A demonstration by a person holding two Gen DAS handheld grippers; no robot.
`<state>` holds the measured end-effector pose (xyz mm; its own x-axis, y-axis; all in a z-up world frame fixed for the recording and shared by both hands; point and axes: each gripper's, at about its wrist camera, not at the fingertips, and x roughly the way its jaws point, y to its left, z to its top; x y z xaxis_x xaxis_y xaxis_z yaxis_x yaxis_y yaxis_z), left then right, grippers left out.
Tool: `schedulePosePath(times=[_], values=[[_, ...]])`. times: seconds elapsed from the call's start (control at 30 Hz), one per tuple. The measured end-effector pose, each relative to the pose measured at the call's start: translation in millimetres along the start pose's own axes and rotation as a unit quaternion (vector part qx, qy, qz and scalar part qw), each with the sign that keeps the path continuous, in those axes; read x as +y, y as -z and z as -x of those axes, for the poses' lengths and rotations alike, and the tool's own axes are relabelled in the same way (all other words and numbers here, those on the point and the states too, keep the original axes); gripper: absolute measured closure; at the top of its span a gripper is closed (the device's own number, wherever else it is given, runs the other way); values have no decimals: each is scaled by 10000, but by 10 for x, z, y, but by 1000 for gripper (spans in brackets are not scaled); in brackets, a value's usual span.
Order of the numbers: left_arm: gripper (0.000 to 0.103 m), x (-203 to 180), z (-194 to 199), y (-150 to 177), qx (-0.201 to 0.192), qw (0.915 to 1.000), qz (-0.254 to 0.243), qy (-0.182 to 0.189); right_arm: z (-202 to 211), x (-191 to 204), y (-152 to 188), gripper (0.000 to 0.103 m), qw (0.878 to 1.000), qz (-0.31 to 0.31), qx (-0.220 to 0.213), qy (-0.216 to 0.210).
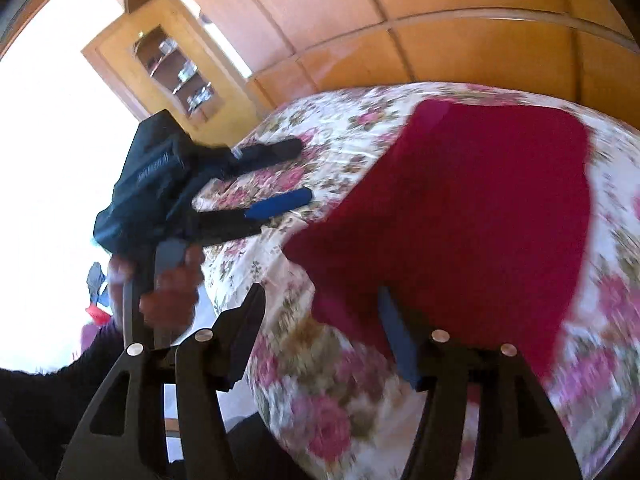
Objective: Fold small clothes
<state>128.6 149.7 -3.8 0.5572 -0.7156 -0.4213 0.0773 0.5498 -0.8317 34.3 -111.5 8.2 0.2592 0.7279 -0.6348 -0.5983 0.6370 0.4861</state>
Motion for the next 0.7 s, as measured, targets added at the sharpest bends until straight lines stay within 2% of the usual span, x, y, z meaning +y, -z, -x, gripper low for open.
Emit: schedulePosePath(times=[0.1,0.17,0.33,0.4,0.47,0.53,0.63,0.7], values=[[34,-134,-162,-12,233,9993,-214,-221,295,-169,185,44,9983,-169,-233,515],[34,-208,-337,-6,473,9970,-372,-477,405,-271,324,43,9936,-170,-322,1065],[35,-263,-593,59,722,9906,-600,-996,344,-445,530,43,9850,-202,-222,1698],[52,-260,-646,68,764,9882,-630,-1169,325,-500,604,43,9838,-259,-223,1757],[80,-243,-654,84,767,9835,-749,-1460,205,-534,592,45,9836,-314,-209,1765],[87,-210,-601,99,651,9828,-740,-1563,115,-543,547,72,9842,-307,-132,1737],[89,-150,-406,152,449,9839,-704,-1579,213,-526,545,81,9841,-376,-371,1693],[89,-85,-310,246,409,9835,-672,-1628,275,-526,575,82,9850,-366,-419,1634]])
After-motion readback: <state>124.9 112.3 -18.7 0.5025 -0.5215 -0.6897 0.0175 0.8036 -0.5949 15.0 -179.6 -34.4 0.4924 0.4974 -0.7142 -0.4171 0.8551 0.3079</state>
